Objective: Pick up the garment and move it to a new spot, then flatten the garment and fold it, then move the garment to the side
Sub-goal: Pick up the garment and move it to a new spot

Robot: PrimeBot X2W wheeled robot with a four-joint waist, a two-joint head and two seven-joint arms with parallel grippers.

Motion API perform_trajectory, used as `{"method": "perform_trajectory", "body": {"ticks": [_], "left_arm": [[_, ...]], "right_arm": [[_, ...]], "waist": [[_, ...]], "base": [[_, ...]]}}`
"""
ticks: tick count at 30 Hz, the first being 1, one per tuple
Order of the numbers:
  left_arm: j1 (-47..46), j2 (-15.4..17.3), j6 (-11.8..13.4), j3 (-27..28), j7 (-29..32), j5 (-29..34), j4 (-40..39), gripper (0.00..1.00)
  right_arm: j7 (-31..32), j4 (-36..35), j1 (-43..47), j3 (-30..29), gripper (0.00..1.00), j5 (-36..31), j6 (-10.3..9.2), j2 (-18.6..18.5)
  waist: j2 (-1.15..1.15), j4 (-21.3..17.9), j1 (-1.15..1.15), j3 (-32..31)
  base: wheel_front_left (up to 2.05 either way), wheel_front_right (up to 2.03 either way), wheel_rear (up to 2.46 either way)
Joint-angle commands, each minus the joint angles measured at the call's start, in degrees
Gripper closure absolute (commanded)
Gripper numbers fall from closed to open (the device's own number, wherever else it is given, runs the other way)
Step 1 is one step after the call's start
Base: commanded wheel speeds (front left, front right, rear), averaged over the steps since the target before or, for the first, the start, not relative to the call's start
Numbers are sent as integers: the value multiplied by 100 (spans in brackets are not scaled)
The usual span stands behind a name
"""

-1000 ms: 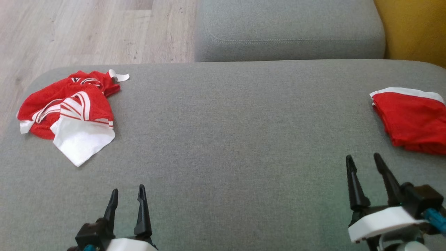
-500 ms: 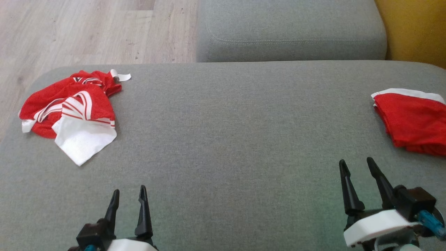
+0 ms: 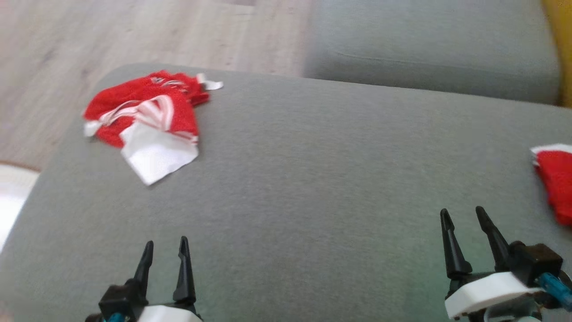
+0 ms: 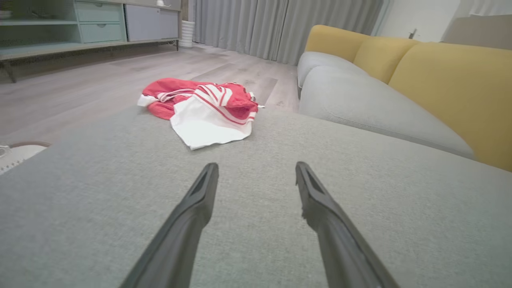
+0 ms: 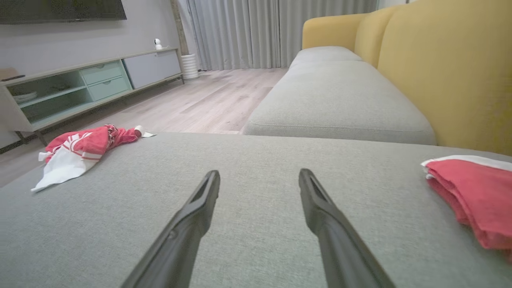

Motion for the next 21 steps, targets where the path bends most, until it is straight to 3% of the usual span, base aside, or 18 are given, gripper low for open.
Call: {"method": "perform_trajectory", "body": {"ticks": [1,11,21], "left_arm": [[-324,122,27,247,-7,34,-179,0],[-258,213,94,370,-23,8,-317,0],[-179,259,158,538,-46,-40,-426,0]], "right_arm": [[-50,-169,-162,141,0,-26,42,-34],[-57,-87,-269,220,0,-48,42,-34],[8,-79,-403,397,0,-106,42,-34]], "waist": [[0,537,0,11],[0,1586,0,49],[0,1697,0,132]], "base": [[0,0,0],[0,0,0],[0,0,0]]}}
